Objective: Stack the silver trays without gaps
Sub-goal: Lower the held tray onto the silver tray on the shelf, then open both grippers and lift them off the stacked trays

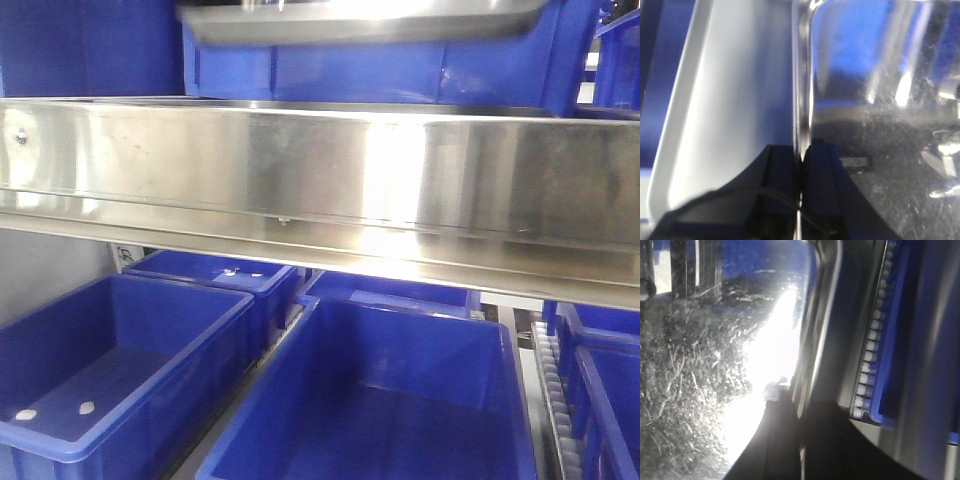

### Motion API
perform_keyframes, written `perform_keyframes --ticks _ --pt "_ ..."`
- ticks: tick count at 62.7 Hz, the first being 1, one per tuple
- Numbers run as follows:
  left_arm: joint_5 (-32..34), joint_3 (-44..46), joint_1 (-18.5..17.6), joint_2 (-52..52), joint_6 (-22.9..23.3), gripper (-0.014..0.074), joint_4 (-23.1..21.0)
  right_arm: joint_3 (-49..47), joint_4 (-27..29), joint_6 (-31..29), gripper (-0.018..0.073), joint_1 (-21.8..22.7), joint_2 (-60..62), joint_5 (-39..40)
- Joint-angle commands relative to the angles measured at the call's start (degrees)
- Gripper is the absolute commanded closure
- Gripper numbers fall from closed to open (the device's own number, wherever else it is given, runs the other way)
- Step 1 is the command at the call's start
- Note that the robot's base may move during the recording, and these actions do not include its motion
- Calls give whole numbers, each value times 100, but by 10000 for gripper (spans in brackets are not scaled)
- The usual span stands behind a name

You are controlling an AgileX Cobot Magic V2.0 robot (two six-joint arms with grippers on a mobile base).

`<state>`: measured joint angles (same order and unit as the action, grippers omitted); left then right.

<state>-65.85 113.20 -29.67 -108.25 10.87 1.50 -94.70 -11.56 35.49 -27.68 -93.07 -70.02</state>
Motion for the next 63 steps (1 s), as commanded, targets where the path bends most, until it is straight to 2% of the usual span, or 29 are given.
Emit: perform_keyframes --ticks 1,15,22,27,36,42,47,55,60,63 --pt "485 221 13 160 -95 645 77 -198 -30 -177 504 1 4 235" --pt "416 221 13 -103 -95 637 151 -198 -48 -177 501 1 -305 247" --pt "428 221 13 -113 -95 568 205 -198 -108 -177 454 1 -311 325" --pt "459 221 40 -113 -95 461 225 -198 -112 -177 358 1 -311 368" --pt "444 221 113 -113 -95 225 225 -198 -124 -177 78 1 -311 404" --pt "400 221 147 -113 -95 114 215 -198 -152 -177 -74 1 -311 371" --pt "286 259 169 -113 -95 68 223 -198 -209 -177 -69 1 -299 343" --pt "-98 632 157 -76 -177 69 223 -198 -210 -177 -60 -5 -123 343" --pt "-282 826 109 86 -294 71 227 -198 -210 -197 -13 -31 112 370" --pt "-320 907 82 253 -395 78 227 -198 -210 -239 48 -38 272 375"
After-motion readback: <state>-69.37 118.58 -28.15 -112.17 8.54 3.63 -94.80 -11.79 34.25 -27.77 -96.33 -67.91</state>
